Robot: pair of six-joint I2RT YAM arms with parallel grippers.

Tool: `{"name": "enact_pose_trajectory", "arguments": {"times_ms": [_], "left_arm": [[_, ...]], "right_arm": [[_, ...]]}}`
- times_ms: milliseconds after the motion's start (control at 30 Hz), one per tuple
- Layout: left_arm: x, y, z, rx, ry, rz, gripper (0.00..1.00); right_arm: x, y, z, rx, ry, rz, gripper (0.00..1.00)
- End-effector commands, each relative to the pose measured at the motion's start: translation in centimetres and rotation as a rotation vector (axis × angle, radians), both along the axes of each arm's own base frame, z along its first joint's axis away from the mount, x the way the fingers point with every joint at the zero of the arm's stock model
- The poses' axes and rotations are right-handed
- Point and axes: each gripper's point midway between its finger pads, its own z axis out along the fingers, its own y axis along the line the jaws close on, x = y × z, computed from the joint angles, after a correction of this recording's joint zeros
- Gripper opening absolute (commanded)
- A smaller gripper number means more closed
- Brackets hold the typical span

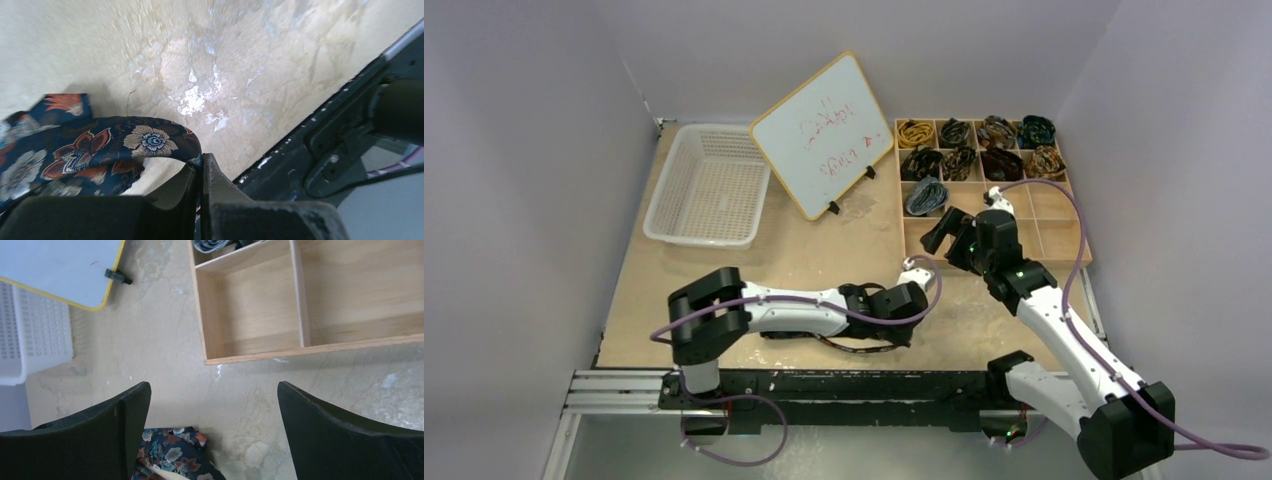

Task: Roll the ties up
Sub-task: Flatten out the tie at the center of the board.

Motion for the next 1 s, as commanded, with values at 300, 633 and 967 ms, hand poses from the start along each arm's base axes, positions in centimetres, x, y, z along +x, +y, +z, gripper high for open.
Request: {"name": "enact_pose_trajectory", "arguments": {"times_ms": [300, 633, 967], "left_arm": [[8.2, 16.1, 16.4, -0.234, -0.264, 0.423, 0.00], [6.8, 30.6, 16.3, -0.097, -0.330, 0.823, 0.00], [5.6, 33.7, 13.0, 0.082, -0.272, 0.952, 0.00]], "right_arm": [[-1.3, 6.9, 4.7, 0.141, -0.372, 0.508, 0.98], [-5.9, 10.6, -3.5, 0.236, 0.124, 0.513, 0.92], [-8.6, 11.8, -9.0, 0.205, 0.317, 0.469, 0.94]]}}
